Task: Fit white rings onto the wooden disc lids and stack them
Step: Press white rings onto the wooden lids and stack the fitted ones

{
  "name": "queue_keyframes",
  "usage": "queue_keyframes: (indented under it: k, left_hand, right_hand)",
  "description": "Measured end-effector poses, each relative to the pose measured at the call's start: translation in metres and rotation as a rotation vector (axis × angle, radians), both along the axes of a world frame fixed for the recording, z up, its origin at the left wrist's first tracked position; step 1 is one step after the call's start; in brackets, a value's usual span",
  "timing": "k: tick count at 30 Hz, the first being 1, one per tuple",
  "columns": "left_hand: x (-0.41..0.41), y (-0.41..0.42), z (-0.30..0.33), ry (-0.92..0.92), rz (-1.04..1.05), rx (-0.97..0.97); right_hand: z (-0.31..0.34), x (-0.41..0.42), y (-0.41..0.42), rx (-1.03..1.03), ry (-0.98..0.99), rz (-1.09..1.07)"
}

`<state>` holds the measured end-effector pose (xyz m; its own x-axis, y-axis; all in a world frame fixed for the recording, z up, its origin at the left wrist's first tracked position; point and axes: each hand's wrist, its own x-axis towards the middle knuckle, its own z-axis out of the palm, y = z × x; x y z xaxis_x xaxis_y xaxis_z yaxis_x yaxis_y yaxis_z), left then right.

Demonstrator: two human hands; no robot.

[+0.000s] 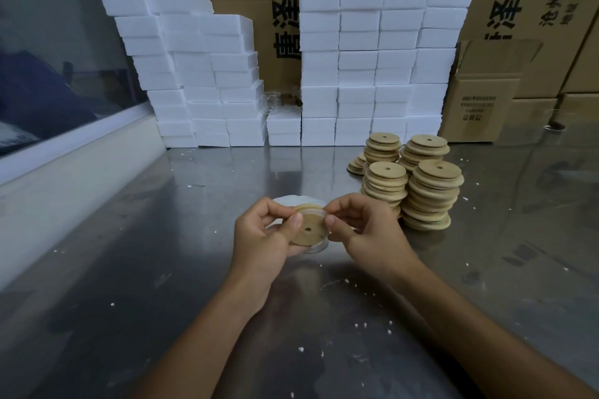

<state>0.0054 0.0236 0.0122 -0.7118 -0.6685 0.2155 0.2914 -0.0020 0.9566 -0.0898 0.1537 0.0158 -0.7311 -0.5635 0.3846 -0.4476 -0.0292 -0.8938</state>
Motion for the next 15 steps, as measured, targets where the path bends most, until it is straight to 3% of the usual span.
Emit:
queue_keyframes:
  k: [4,6,15]
  left_hand:
    - [-0.0009,0.0006,0.0032,0.014,-0.022,0.181]
    - [-0.0005,0.0001,0.0047,0.01,-0.032,0.198]
    - [0.0016,0.0024,0.0012,-0.018,-0.026,-0.248]
  right_hand:
    - [0.0013,0.0001,0.0008,-0.101,-0.202,0.091]
    - [0.0008,0.0005,0.0005,-0.1,-0.204,0.114]
    - [-0.005,0.0008,0.0013,0.023,0.18,0.008]
